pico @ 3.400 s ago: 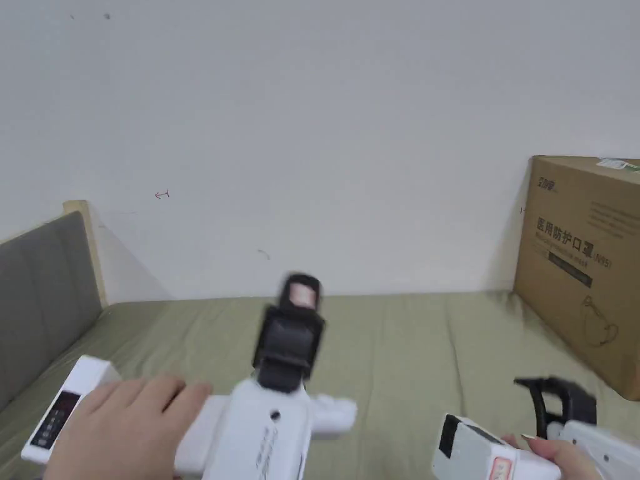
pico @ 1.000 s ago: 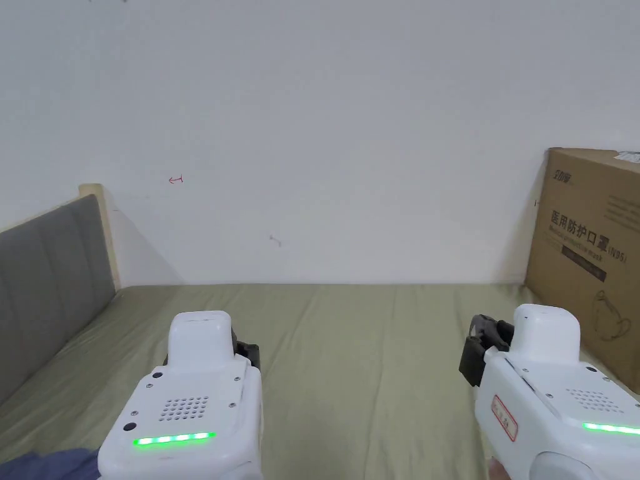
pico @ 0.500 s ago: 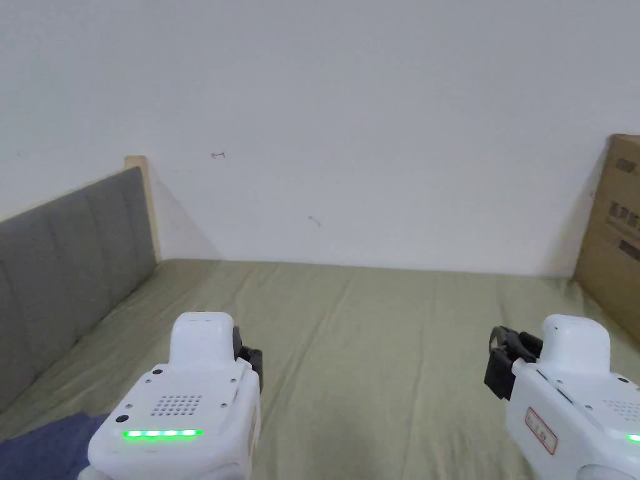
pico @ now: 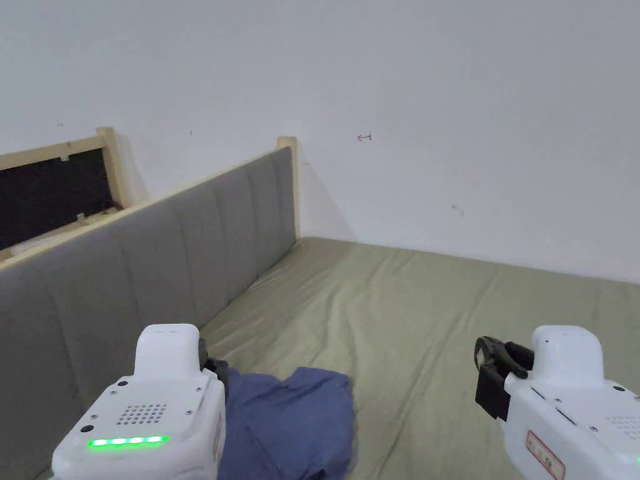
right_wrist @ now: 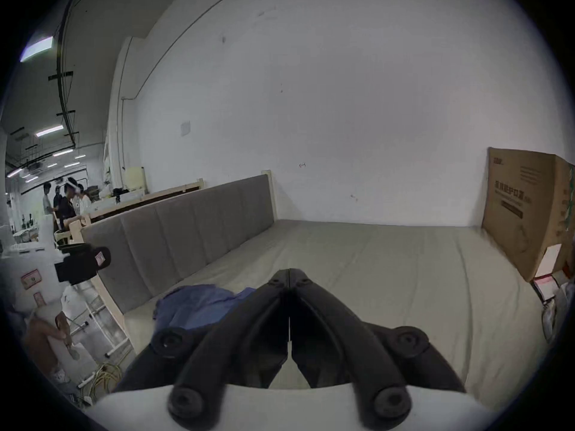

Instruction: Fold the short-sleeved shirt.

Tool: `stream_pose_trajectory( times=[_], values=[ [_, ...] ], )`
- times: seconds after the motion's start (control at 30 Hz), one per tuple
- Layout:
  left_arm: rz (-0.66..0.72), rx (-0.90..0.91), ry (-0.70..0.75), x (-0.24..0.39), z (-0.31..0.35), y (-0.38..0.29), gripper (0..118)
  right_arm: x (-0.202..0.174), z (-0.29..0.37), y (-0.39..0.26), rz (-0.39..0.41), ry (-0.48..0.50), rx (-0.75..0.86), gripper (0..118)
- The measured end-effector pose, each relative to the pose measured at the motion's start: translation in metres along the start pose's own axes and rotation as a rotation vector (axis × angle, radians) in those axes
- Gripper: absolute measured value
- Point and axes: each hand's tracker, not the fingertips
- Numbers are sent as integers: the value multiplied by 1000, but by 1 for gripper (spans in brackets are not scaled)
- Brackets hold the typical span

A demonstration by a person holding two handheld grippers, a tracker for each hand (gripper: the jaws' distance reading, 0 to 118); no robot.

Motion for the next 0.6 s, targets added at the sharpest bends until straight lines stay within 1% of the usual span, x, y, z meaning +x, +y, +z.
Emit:
stream_pose_trajectory(
  times=[0.03,0.1,0.2,0.23,0.27,0.3,0.37,0.4,0.43,0.47,0.53,0.6],
  values=[
    [20,-71,-29,-2,-14,1,0,2,0,-1,-1,-1,-8,0],
    [46,-280,-93,-9,-56,4,0,11,3,-5,-12,-4,-20,0],
    [110,-686,-257,-16,-132,-16,1,25,6,-11,-25,-18,-48,0],
    [107,-796,-281,-13,-153,-29,2,31,5,-14,-27,-22,-67,0],
    [105,-853,-303,-11,-170,-43,17,36,3,-18,-28,-28,-95,0],
    [119,-883,-323,-8,-181,-55,48,40,2,-22,-27,-36,-111,0],
    [73,-986,-304,0,-209,-81,71,50,-1,-31,-30,-53,-148,0],
    [62,-1025,-296,3,-220,-94,90,55,-2,-35,-32,-58,-161,0],
    [71,-1038,-299,7,-226,-108,105,59,-2,-39,-34,-63,-178,0],
    [79,-1031,-297,9,-236,-119,109,64,-3,-43,-35,-67,-192,0],
    [112,-1076,-257,16,-257,-144,109,71,-4,-52,-37,-77,-219,0],
    [141,-1195,-213,24,-271,-178,113,78,-6,-60,-41,-89,-245,0]
  ],
)
